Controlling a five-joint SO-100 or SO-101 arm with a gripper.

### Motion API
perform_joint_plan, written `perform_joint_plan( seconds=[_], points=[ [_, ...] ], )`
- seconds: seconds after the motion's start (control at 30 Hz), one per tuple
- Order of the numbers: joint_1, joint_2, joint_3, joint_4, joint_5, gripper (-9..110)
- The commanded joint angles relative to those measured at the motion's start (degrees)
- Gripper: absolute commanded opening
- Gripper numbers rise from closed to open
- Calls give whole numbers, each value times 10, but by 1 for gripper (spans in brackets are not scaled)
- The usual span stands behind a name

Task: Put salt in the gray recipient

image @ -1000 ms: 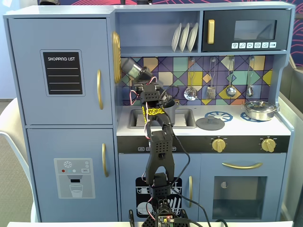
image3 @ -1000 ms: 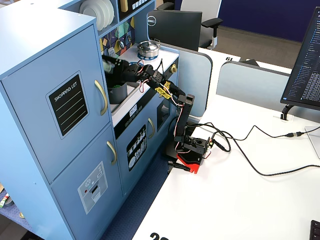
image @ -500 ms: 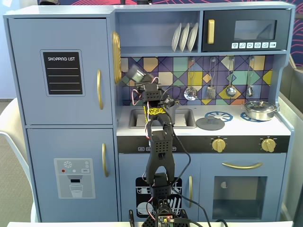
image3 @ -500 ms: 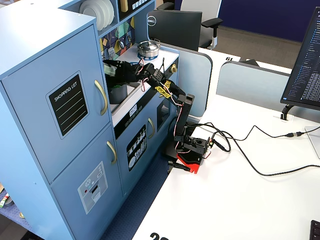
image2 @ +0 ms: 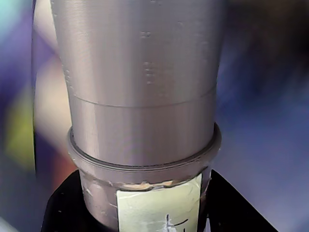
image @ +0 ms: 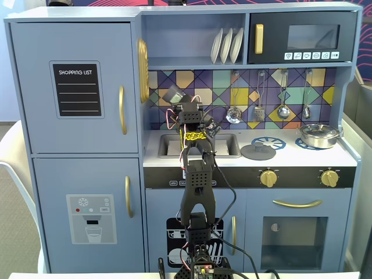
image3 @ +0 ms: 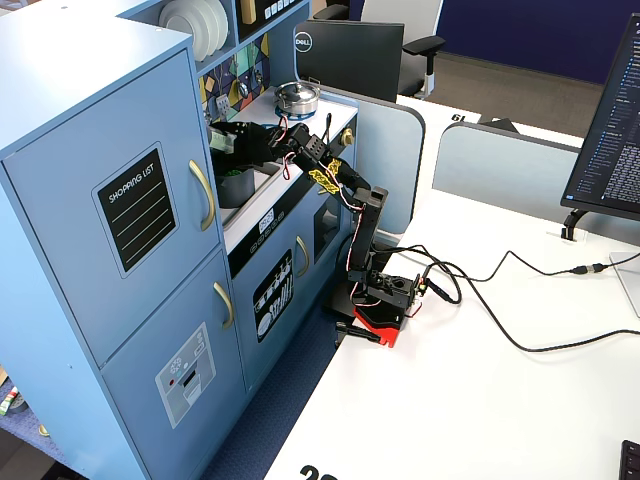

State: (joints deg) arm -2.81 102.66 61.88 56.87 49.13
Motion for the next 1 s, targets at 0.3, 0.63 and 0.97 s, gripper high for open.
perform_joint_plan(
  seconds=[0.3, 0.63, 0.97],
  points=[
    [16, 23, -9, -235, -347, 0],
    [279, 40, 11, -358, -1029, 0],
    [477, 54, 157, -460, -1385, 0]
  ],
)
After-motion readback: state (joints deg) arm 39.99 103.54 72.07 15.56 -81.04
